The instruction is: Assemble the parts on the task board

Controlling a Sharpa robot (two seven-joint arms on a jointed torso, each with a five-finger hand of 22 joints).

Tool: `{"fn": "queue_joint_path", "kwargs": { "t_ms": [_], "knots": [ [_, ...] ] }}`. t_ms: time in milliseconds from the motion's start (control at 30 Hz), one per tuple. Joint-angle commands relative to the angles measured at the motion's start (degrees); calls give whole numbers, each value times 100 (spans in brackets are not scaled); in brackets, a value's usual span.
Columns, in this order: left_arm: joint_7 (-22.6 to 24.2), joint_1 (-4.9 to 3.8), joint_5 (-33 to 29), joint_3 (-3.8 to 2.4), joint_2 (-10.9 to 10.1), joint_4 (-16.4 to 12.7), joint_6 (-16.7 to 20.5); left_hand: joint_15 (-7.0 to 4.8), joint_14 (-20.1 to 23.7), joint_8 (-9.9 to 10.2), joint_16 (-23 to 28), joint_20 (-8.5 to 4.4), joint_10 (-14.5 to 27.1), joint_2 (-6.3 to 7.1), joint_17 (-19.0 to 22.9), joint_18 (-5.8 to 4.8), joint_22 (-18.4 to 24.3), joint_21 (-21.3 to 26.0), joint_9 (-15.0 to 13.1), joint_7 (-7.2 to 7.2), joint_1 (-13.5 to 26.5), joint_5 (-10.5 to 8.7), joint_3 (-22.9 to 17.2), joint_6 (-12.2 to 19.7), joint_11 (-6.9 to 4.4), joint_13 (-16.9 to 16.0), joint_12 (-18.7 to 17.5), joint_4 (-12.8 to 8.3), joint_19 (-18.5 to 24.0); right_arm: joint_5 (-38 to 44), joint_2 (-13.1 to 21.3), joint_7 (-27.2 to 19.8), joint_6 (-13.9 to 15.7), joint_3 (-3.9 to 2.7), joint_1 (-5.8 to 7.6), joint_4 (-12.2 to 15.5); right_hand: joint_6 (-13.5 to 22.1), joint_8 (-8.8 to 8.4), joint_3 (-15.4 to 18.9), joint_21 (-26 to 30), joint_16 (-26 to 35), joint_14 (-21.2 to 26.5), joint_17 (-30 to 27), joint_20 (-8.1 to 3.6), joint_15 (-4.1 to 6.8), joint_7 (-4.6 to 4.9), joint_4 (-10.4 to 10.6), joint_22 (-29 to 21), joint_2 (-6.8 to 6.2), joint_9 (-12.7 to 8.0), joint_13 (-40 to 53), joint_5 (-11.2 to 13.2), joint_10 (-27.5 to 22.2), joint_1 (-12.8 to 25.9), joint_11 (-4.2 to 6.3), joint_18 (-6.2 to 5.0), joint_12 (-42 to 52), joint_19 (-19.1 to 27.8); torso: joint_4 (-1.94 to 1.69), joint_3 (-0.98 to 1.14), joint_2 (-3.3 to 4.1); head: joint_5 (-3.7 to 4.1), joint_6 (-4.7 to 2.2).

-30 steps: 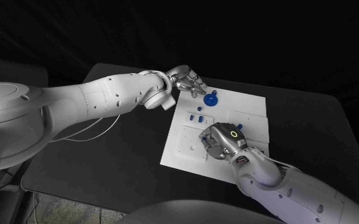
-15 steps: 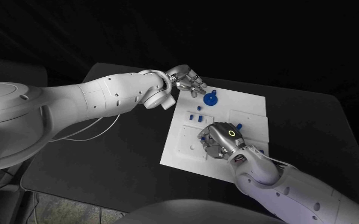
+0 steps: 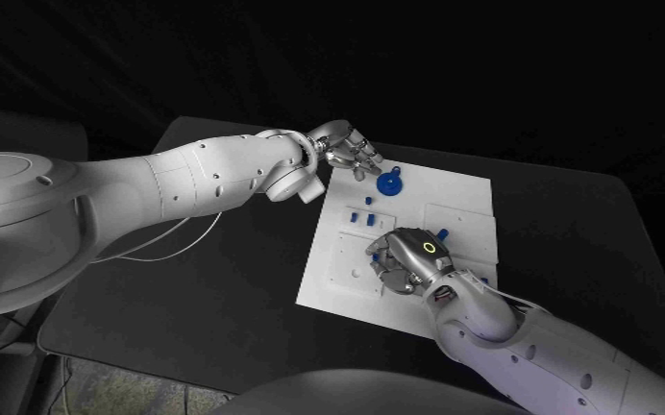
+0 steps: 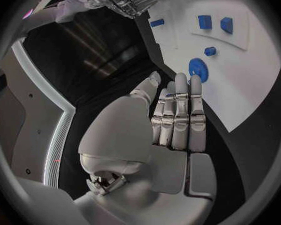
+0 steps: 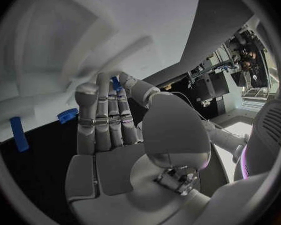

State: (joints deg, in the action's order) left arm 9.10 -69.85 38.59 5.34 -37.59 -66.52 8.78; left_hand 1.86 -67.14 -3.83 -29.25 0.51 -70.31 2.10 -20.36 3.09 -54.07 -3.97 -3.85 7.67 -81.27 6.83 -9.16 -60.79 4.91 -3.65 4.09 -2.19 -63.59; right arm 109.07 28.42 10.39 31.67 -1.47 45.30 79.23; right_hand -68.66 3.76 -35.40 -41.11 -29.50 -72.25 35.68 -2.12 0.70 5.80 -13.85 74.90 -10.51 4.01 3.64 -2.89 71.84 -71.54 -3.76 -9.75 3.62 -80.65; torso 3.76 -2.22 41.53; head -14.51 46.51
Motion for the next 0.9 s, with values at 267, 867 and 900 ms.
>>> {"fn": "queue_joint_path", "kwargs": {
  "t_ms": [267,867,900],
  "knots": [
    [29,-4,9,-4,-1,-8,-49,-4,41,17,21,8,32,-43,6,-10,10,-2,-4,-7,20,-4,8,42,-5,6,-25,18,-4,-342,28,-140,147,19,-25,11,198,-16,286,893,-30,244,-114,143,-121,64,-130,97,-146,-4,-16,-49,-546,-14,-157,-82,-12,196,1,2,0,29,-8],
    [23,-5,9,-4,-18,70,-26,-4,41,14,23,8,38,-38,8,-9,18,-3,-5,-6,14,-3,7,49,-4,6,-25,17,-6,-813,307,-162,383,-8,5,437,272,-16,525,1383,-148,347,-328,188,-157,88,-176,156,-124,-5,-20,-76,-690,-152,-195,-138,9,129,2,8,-4,94,-73],
    [23,-5,9,-4,-19,81,-22,-4,41,14,23,8,38,-38,8,-9,18,-3,-5,-6,14,-3,7,49,-4,6,-25,17,-6,-877,341,-160,354,-26,18,491,271,-16,522,1365,-154,344,-328,185,-151,87,-180,162,-120,-4,-20,-62,-678,-159,-190,-134,9,121,1,8,-3,105,-78]
  ]
}}
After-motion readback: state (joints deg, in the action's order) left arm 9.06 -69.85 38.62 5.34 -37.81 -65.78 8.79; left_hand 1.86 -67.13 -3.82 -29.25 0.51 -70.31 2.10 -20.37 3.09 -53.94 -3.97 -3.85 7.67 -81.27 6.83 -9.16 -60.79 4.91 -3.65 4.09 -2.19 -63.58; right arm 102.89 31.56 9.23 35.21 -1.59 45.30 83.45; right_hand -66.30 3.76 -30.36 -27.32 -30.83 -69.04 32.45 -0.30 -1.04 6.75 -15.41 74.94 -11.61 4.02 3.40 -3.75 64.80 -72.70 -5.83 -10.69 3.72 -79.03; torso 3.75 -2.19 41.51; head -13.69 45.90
